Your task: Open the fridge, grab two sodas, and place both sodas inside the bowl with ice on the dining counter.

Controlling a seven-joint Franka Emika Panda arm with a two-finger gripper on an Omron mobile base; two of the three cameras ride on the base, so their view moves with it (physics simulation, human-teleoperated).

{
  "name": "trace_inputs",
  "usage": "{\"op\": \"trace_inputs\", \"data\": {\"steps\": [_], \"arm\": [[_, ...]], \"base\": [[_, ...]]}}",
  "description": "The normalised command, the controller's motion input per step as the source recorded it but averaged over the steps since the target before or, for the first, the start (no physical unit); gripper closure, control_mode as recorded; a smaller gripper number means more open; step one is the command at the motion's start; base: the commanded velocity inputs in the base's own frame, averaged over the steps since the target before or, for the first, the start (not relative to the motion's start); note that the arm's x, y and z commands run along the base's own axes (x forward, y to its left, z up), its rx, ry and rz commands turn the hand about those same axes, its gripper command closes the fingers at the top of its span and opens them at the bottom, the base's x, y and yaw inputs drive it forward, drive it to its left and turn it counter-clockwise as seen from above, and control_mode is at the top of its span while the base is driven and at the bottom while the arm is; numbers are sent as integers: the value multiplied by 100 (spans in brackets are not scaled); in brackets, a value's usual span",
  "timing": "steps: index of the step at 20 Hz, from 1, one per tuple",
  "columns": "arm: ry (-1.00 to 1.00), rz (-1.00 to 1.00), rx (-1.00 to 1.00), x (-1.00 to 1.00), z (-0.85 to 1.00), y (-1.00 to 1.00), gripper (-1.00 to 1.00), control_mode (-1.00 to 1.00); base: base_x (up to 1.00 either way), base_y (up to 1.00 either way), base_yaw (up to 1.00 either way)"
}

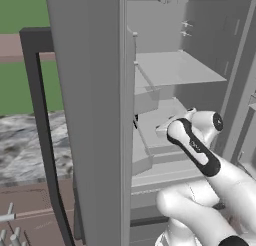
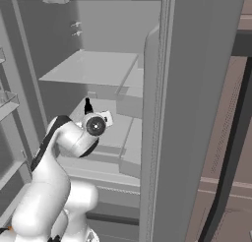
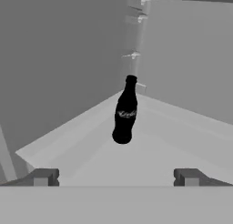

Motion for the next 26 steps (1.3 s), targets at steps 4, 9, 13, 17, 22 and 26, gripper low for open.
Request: {"op": "trace_inputs", "data": {"steps": [4,9,13,17,22,26], "arm": [[-7,3,6,42,0,0,-100,-100],[-2,0,2,40,0,4,-100,-100],[0,0,0,31,0,14,-100,-100],[0,0,0,14,1,20,-100,-100],[1,0,1,27,1,4,-100,-100],[4,0,2,32,0,0,-100,-100]], "base": [[0,0,0],[0,0,0],[0,0,0],[0,0,0],[0,0,0],[0,0,0]]}}
